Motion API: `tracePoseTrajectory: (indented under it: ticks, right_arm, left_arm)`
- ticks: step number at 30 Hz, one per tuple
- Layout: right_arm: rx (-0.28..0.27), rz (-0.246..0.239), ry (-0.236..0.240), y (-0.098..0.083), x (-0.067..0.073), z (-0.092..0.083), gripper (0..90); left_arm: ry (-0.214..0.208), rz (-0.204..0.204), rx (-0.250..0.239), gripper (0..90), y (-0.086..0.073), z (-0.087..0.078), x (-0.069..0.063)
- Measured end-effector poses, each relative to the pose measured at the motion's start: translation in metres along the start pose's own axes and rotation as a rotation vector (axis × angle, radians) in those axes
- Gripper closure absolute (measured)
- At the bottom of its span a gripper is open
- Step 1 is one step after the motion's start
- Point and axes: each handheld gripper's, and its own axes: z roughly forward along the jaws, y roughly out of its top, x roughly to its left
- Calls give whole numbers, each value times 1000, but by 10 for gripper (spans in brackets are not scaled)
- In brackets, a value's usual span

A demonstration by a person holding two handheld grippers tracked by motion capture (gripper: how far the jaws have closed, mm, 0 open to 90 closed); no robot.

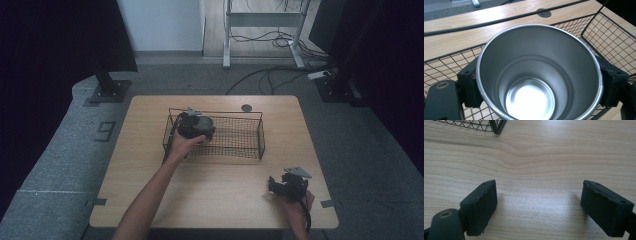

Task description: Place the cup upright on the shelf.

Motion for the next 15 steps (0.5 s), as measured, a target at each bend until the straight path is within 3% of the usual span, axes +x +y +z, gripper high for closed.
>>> tracePoseTrajectory:
  ticks: [15]
  right_arm:
    - [0, 0, 0, 0, 0, 0, 136]
  left_arm:
    - [15, -11, 47, 150, -9, 17, 3]
